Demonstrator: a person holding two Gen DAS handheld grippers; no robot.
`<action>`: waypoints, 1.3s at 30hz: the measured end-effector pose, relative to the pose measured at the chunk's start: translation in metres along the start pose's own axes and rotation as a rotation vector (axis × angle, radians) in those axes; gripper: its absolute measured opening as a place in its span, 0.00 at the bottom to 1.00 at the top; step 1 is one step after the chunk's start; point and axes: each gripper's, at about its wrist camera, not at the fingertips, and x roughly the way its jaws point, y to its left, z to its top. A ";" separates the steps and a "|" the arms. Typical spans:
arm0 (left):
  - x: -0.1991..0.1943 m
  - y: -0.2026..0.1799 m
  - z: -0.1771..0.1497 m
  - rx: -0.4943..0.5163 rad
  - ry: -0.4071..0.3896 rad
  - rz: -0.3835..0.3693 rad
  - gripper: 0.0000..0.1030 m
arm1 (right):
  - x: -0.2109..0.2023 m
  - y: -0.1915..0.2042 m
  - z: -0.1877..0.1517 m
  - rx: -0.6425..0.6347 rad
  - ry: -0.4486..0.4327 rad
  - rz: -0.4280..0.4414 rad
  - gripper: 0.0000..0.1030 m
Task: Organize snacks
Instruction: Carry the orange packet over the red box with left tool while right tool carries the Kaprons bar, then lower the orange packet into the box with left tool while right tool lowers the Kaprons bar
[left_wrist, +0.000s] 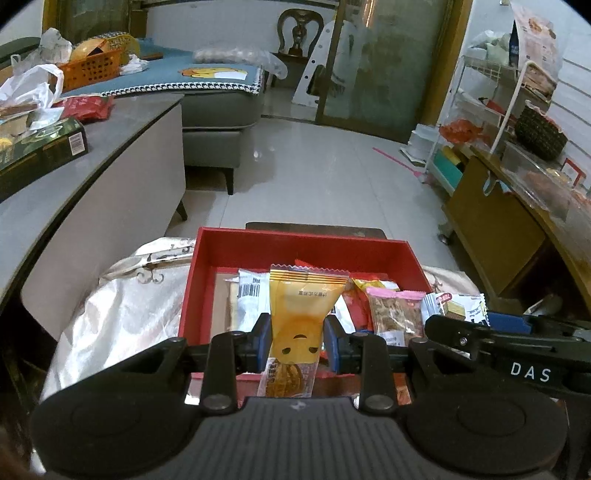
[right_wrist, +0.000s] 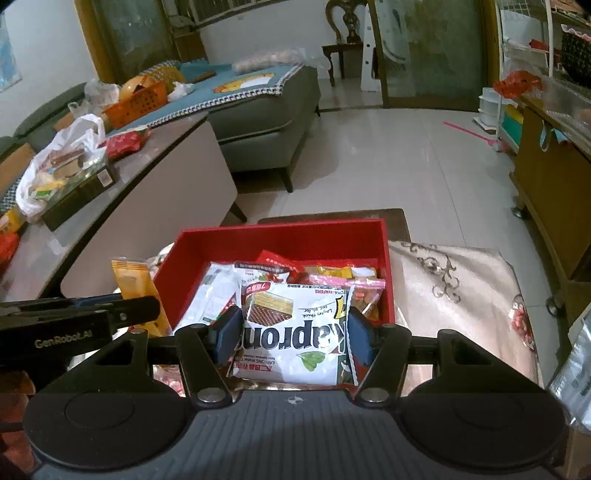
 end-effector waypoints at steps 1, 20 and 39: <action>0.001 0.000 0.002 -0.001 -0.002 0.000 0.24 | 0.000 0.000 0.001 0.001 -0.004 0.001 0.65; 0.030 -0.005 0.026 0.006 -0.031 0.043 0.24 | 0.022 -0.004 0.020 0.012 -0.016 -0.012 0.65; 0.068 -0.014 0.029 0.021 0.015 0.083 0.24 | 0.060 -0.024 0.023 0.034 0.036 -0.027 0.65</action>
